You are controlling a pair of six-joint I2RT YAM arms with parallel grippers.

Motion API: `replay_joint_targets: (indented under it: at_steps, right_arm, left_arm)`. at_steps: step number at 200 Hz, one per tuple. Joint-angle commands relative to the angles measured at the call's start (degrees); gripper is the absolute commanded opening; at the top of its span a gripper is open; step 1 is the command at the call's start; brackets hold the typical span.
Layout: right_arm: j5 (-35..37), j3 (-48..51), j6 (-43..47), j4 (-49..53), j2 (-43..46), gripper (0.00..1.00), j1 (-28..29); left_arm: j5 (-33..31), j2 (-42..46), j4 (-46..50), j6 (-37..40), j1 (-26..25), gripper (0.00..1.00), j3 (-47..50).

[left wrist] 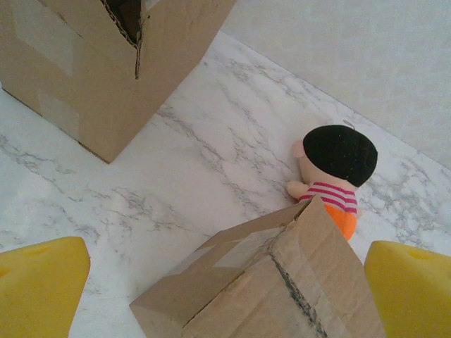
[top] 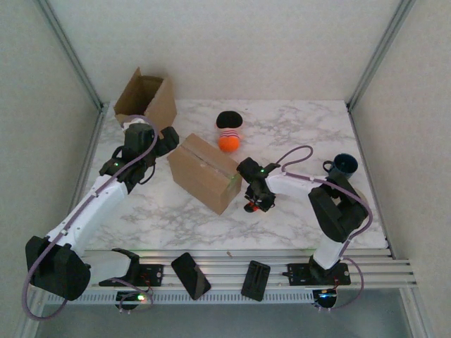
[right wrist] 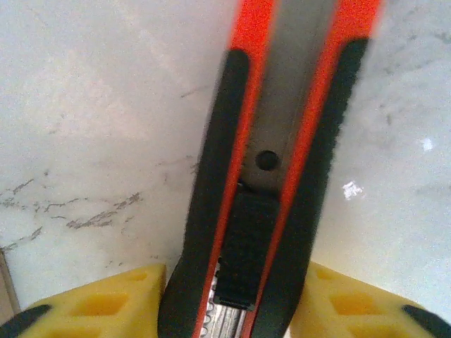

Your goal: Unpack the express box

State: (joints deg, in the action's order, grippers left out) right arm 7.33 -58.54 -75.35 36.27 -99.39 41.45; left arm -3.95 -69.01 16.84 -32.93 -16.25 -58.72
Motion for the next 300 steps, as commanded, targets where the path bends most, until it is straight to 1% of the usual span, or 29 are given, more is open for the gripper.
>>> replay_joint_targets:
  at_steps: [1, 21, 35, 54, 75, 98, 120, 132, 152, 181, 203, 218, 236, 266, 300]
  right_arm:
    - [-1.62, 3.48, -0.19, -3.47, -1.89, 0.34, 0.03]
    - [-1.08, 4.39, 1.44, -3.68, -0.39, 0.25, 0.01]
    - [0.00, 4.40, 4.06, -2.83, 1.41, 0.22, -0.01]
    - [2.53, 3.85, 9.98, -1.23, 5.16, 0.22, -0.01]
    - [4.88, 2.79, 17.28, 1.35, 11.01, 0.23, 0.01]
    - [6.97, 1.19, 24.90, 5.57, 17.76, 0.23, 0.03]
    - [7.21, -1.60, 33.71, 9.43, 23.54, 0.24, -0.01]
    - [5.68, -3.20, 39.92, 10.20, 26.35, 0.24, -0.03]
    - [1.16, -5.76, 50.85, 10.16, 30.19, 0.25, 0.03]
    - [-2.34, -9.90, 59.41, 10.09, 31.87, 0.26, 0.03]
    - [-6.14, -12.12, 62.29, 8.64, 31.38, 0.26, 0.03]
    - [-9.12, -12.77, 63.45, 7.32, 31.11, 0.26, 0.03]
    - [-12.44, -13.20, 64.51, 5.98, 30.75, 0.26, 0.03]
    - [-15.82, -13.17, 65.33, 3.68, 31.15, 0.27, 0.03]
    - [-20.66, -12.32, 65.99, 1.61, 32.39, 0.27, 0.03]
  left_arm:
    - [1.42, 1.73, 1.48, 0.30, 0.39, 1.00, 0.54]
    - [2.59, 2.44, 1.72, 0.06, 0.10, 1.00, 0.14]
    - [3.12, 3.37, 2.37, 0.29, -0.16, 1.00, -0.51]
    - [4.47, 4.92, 3.76, 1.56, -0.70, 1.00, -2.08]
    - [7.46, 5.73, 5.35, 3.61, -2.02, 1.00, -4.85]
    - [13.09, 5.15, 5.25, 5.10, -4.62, 1.00, -7.33]
    - [19.74, 3.22, 1.71, 5.42, -8.10, 1.00, -8.05]
    - [22.46, 1.42, -0.68, 5.14, -10.59, 1.00, -8.63]
    - [26.32, -2.34, -5.15, 5.12, -15.26, 1.00, -9.92]
    - [28.46, -7.37, -12.23, 4.52, -21.76, 1.00, -11.37]
    - [28.35, -10.38, -15.18, 3.52, -24.51, 1.00, -11.84]
    - [27.69, -11.85, -16.06, 3.24, -25.52, 1.00, -11.86]
    - [28.26, -13.43, -17.66, 2.47, -26.19, 1.00, -11.68]
    - [28.69, -15.76, -17.81, 2.23, -27.02, 0.99, -12.21]
    - [26.53, -17.16, -17.36, 2.34, -27.08, 0.96, -12.30]
